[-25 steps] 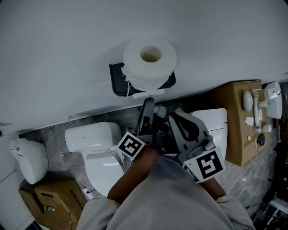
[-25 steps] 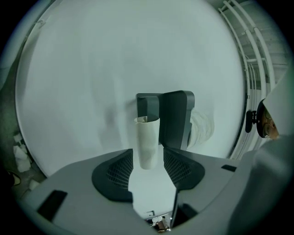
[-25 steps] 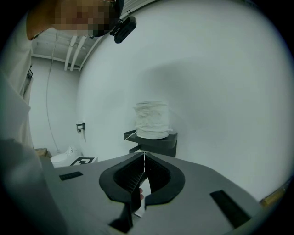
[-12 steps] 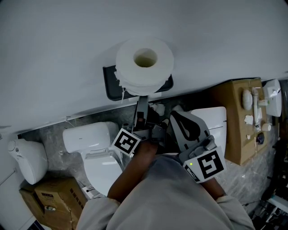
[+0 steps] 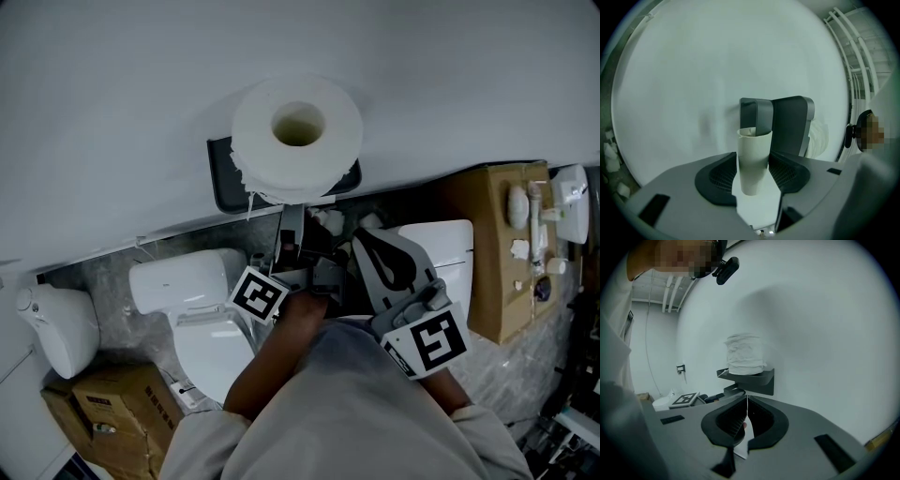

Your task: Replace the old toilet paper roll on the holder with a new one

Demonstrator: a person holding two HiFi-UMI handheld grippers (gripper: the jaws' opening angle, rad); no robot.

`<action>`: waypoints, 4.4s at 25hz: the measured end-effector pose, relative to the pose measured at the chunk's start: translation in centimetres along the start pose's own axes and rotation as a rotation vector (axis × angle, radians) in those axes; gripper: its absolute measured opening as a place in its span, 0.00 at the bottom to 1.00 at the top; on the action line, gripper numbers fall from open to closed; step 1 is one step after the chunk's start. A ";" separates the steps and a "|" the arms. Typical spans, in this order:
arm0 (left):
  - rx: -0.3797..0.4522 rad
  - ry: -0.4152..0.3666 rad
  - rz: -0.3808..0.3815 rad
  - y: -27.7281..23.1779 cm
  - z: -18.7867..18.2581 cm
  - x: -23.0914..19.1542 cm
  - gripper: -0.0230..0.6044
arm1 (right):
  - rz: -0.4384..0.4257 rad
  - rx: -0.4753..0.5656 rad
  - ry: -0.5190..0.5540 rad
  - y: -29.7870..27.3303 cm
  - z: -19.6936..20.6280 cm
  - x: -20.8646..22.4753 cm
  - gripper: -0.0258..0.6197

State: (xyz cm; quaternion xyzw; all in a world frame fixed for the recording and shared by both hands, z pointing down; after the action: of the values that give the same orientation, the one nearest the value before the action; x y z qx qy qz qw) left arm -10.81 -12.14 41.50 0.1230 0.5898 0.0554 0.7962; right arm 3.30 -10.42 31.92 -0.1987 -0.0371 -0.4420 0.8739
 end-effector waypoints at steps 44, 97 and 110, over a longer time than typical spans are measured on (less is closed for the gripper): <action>-0.202 0.035 0.094 -3.4 8.3 2.5 0.34 | 0.118 0.049 -0.071 4.9 0.3 5.1 0.07; -0.198 -0.386 -0.024 8.3 -4.8 4.2 0.34 | -0.095 0.096 -0.019 1.5 0.6 -6.7 0.07; -0.142 -0.501 0.012 9.9 -9.7 7.4 0.33 | -0.176 0.159 0.008 -0.2 -0.9 -10.0 0.07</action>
State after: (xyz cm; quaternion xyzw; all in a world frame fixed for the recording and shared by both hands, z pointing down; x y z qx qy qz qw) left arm -17.31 0.38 34.53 0.0802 0.3681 0.0693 0.9237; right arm -2.98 -3.29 28.75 -0.1230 -0.0858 -0.5137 0.8448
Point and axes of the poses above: the fingertips, and each gripper's own axes: y backward along the fingers, x to its right, z out of its underside, the point moved 6 cm from there along y, backward along the fingers, and after that the axes turned 14 degrees about -y, right-handed, at the moved point
